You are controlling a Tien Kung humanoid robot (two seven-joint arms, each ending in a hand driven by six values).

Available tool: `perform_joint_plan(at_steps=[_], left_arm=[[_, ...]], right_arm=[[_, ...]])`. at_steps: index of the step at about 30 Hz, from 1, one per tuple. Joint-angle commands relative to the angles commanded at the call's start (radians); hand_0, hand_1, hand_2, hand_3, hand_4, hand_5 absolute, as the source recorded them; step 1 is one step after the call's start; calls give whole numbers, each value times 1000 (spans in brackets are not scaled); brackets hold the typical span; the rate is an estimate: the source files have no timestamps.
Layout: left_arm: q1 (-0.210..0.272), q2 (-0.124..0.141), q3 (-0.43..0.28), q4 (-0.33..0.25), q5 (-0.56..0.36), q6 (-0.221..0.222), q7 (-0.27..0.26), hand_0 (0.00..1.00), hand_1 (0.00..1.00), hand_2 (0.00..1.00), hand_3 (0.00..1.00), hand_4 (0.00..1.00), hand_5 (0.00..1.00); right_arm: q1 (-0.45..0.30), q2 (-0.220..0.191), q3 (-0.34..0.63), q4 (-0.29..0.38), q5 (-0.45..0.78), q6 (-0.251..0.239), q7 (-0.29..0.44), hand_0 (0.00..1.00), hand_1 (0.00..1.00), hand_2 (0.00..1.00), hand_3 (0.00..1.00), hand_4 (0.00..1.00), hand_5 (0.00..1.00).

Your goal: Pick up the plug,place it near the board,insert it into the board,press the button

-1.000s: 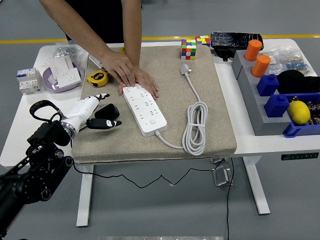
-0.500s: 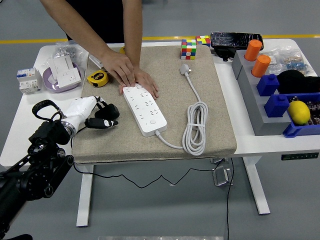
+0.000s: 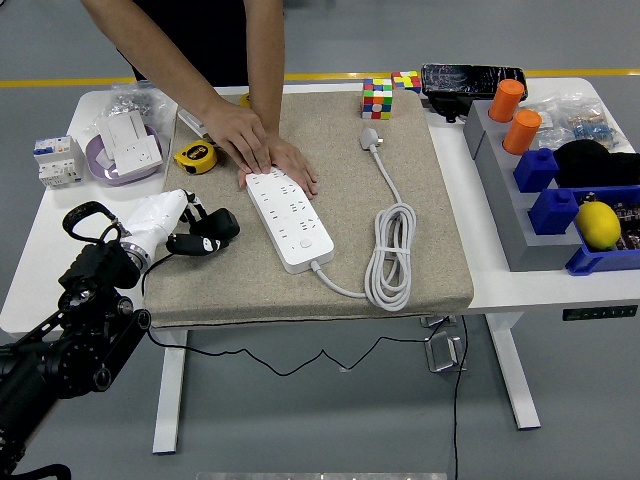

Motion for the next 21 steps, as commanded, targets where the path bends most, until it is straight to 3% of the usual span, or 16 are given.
perform_joint_plan(at_steps=[1, 6, 7, 12, 13, 14, 19, 20, 21], left_arm=[[0, -1, 0, 2, 0, 2, 0, 446, 367, 350, 363, 588, 533], [0, -3, 1, 12, 0, 18, -3, 446, 367, 350, 363, 588, 533], [-1, -3, 2, 12, 0, 23, -5, 416, 316, 315, 328, 387, 519], [-3, -5, 7, 11, 0, 44, -9, 416, 316, 315, 328, 387, 519], [-2, -4, 9, 10, 0, 48, -9, 406, 283, 290, 308, 356, 428], [-2, -3, 10, 8, 0, 51, -10, 406, 283, 290, 308, 356, 428], [0, 18, 39, -33, 0, 74, -12, 406, 283, 290, 308, 356, 428], [0, 21, 44, -40, 0, 79, -13, 392, 255, 256, 276, 365, 363], [-3, 28, 57, -55, 0, 92, -16, 392, 255, 256, 276, 365, 363]], right_arm=[[0, 0, 0, 0, 0, 0, 0, 964, 915, 844, 849, 998, 921], [1, -1, 0, 1, -3, -1, -1, 964, 915, 844, 849, 998, 921], [1, -1, -1, 1, -3, -1, -1, 964, 915, 844, 849, 998, 928], [1, -1, -3, 0, 0, -1, -1, 964, 915, 844, 849, 998, 928], [1, -2, -3, 1, 0, -1, -1, 964, 916, 844, 849, 998, 942], [1, -2, -3, 1, 0, -1, -1, 964, 916, 844, 849, 998, 942], [2, -2, 1, 1, 1, -2, 0, 964, 916, 844, 849, 998, 942], [2, -2, 1, 0, 1, -2, -1, 964, 916, 843, 847, 998, 957], [1, -1, 1, 0, 1, -2, -1, 964, 916, 843, 847, 998, 957]])
